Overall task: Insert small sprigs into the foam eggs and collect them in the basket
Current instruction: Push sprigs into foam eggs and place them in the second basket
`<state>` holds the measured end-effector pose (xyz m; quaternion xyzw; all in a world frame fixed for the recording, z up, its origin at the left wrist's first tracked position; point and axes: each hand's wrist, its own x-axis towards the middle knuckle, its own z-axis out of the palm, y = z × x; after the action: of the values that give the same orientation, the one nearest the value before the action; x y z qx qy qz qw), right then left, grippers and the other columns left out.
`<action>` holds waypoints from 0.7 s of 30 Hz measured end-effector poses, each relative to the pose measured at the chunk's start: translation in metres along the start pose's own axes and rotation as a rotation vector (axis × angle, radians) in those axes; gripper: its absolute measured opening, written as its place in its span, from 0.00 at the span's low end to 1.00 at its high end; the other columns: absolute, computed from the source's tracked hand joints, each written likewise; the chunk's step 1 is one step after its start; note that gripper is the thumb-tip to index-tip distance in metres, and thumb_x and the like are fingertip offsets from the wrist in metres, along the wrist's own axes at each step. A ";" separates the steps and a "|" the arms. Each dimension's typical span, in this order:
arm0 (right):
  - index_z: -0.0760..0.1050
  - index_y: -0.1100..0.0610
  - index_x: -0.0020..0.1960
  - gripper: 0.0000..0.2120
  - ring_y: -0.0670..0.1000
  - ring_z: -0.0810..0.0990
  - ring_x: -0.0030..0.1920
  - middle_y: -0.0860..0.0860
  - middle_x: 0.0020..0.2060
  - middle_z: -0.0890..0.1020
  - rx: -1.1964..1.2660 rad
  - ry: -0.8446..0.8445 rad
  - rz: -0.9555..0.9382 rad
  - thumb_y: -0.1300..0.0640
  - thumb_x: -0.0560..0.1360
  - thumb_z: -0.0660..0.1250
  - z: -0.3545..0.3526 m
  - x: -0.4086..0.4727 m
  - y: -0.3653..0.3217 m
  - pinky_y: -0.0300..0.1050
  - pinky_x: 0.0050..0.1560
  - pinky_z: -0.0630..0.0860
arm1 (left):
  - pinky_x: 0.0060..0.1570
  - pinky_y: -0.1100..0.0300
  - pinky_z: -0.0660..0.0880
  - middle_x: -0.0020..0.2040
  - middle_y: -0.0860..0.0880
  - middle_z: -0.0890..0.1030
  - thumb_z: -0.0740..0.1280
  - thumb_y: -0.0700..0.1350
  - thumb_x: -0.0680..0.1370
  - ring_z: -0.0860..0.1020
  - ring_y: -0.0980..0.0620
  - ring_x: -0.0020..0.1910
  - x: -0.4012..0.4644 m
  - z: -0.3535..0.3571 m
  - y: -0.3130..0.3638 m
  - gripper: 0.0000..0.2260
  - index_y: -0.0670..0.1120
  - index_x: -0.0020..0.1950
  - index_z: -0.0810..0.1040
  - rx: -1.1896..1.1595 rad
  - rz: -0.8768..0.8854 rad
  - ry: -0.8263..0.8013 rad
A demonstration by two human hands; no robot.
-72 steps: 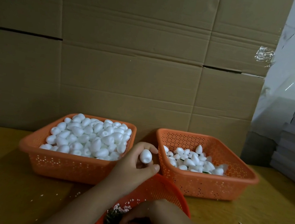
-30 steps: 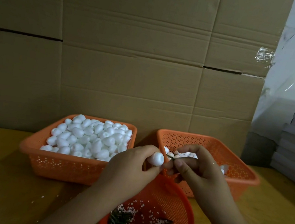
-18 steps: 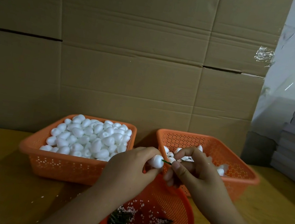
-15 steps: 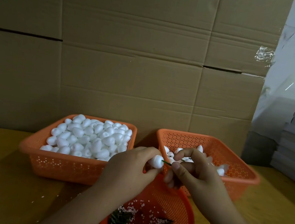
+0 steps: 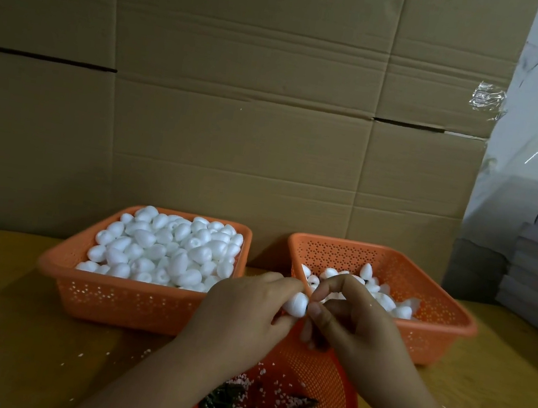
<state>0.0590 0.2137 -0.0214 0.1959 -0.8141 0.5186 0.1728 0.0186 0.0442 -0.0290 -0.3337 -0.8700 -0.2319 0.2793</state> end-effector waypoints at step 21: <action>0.75 0.62 0.46 0.10 0.49 0.78 0.32 0.54 0.30 0.81 0.203 0.052 0.014 0.54 0.72 0.67 0.004 0.002 0.008 0.40 0.36 0.75 | 0.33 0.67 0.64 0.34 0.62 0.70 0.63 0.56 0.76 0.71 0.61 0.36 0.001 -0.005 -0.004 0.03 0.60 0.47 0.70 -0.009 -0.024 -0.027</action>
<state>0.0532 0.2130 -0.0284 0.1933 -0.7540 0.6045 0.1695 0.0172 0.0386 -0.0254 -0.3277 -0.8765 -0.2344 0.2634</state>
